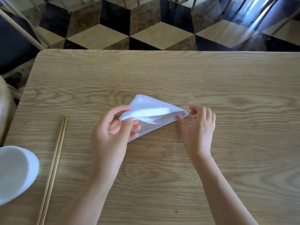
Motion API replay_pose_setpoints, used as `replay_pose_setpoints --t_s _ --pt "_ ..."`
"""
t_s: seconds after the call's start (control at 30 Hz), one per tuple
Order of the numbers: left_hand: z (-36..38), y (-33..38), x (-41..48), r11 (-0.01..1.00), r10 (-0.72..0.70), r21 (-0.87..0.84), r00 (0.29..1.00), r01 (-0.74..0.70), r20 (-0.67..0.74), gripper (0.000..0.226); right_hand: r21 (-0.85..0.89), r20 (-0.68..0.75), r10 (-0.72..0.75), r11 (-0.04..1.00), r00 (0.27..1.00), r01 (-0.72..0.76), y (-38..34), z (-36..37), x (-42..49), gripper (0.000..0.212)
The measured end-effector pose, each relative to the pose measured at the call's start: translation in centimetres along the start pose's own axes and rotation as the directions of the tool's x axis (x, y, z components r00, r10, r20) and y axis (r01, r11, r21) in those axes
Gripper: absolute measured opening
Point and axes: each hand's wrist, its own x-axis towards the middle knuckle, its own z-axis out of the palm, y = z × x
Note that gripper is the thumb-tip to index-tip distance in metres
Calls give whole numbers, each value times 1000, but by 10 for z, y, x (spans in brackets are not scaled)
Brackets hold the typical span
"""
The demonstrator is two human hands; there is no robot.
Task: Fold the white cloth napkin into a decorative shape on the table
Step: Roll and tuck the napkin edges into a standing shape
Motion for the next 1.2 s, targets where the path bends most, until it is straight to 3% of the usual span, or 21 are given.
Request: replay_pose_setpoints --t_s 0.07,0.2,0.63,0.77,0.9,0.97,1.2 --pt "10 16 8 999 24 -31 999 -23 25 20 3 63 -68 998 996 68 3 -1 5 39" --pt "27 38 25 998 56 -43 996 -53 71 14 13 141 -222 975 965 223 15 -3 17 22" --pt "27 37 34 997 81 -12 994 -80 71 15 29 198 -346 937 917 347 23 -1 39 12" --pt "12 13 23 975 162 138 983 -172 82 16 108 185 -329 943 926 313 22 -3 49 9" --pt "-8 -42 -1 918 142 369 989 -147 42 17 175 207 -320 942 924 287 27 -6 50 12" --pt "-12 -66 -7 861 189 470 980 -193 55 29 172 220 -332 939 917 298 28 -7 50 13" --pt "-6 -87 -4 745 345 600 938 -291 26 32 120 252 -425 905 869 408 33 -14 48 10"
